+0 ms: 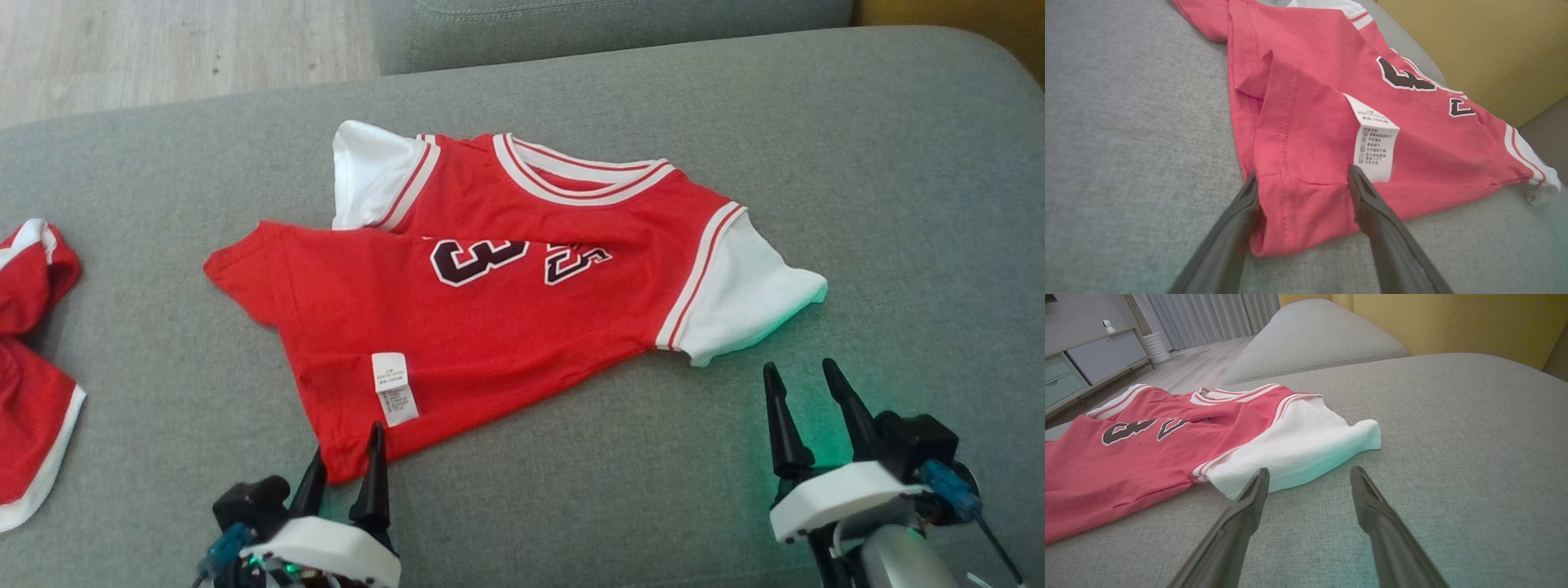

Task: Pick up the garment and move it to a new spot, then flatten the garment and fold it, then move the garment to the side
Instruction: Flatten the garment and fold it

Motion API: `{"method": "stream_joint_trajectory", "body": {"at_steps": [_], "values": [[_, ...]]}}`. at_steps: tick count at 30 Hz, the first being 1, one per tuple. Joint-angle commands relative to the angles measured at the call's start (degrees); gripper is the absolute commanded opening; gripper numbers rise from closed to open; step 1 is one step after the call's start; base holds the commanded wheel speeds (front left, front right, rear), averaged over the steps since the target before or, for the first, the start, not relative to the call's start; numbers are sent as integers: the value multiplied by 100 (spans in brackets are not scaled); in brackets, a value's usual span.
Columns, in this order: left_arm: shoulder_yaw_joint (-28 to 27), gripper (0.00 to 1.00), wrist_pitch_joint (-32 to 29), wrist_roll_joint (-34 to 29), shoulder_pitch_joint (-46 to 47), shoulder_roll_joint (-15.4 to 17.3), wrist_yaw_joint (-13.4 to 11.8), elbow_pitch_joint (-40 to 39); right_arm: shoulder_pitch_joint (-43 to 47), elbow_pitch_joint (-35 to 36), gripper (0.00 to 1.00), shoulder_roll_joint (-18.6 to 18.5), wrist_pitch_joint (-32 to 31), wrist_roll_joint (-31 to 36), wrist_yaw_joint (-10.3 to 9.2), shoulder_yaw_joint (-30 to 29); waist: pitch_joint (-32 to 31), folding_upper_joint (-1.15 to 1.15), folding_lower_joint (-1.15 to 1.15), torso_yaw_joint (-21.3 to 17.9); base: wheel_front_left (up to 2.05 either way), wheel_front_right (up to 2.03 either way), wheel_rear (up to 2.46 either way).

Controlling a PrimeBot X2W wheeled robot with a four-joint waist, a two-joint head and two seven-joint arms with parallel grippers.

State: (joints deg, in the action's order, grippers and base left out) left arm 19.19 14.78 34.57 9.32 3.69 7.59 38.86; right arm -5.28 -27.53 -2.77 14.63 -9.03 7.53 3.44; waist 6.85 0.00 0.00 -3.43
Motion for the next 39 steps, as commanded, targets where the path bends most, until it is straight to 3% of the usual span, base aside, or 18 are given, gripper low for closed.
{"method": "stream_joint_trajectory", "body": {"at_steps": [1, 9, 12, 13, 14, 15, 16, 19, 25, 39], "values": [[-28, 100, 22, 99, 222, 109, -10, -38, -228, 145, 100, -10, 37, -42, -4, 170, 12, 0, 0, -6, 0, 0, 0], [392, 97, 22, 367, 300, 247, -10, -177, -233, 153, 100, -10, 37, -91, -4, 227, 61, 0, 0, -36, 0, 0, 0], [527, 71, 22, 486, 370, 327, -10, -158, -250, 141, 100, -10, 37, -108, -4, 233, 94, 0, 0, -46, 0, 0, 0], [519, 49, 22, 490, 402, 352, -10, -165, -259, 140, 100, -10, 37, -116, -4, 233, 107, 0, 0, -47, 0, 0, 0], [478, 36, 22, 481, 430, 369, -10, -174, -269, 140, 100, -10, 37, -121, -4, 232, 121, 0, 0, -48, 0, 0, 0], [433, 11, 22, 446, 450, 381, -10, -188, -277, 140, 100, -10, 37, -126, -4, 232, 133, 0, 0, -48, 0, 0, 0], [370, 0, 22, 401, 463, 385, -10, -212, -284, 139, 100, -10, 37, -132, -4, 225, 143, 0, 0, -47, 0, 0, 0], [148, 0, 22, 234, 461, 366, -10, -312, -343, 118, 100, -10, 37, -172, -4, 94, 177, 0, 0, -14, 0, 0, 0], [-836, 0, 22, -427, 154, 211, -10, -907, -516, 50, 100, -10, 37, -200, -4, -315, 223, 0, 0, 235, 0, 0, 0], [-808, 0, 22, -761, 31, 52, -10, -1017, -927, -936, 100, -10, 37, -73, -4, -440, 383, 0, 0, 505, 0, 0, 0]]}}
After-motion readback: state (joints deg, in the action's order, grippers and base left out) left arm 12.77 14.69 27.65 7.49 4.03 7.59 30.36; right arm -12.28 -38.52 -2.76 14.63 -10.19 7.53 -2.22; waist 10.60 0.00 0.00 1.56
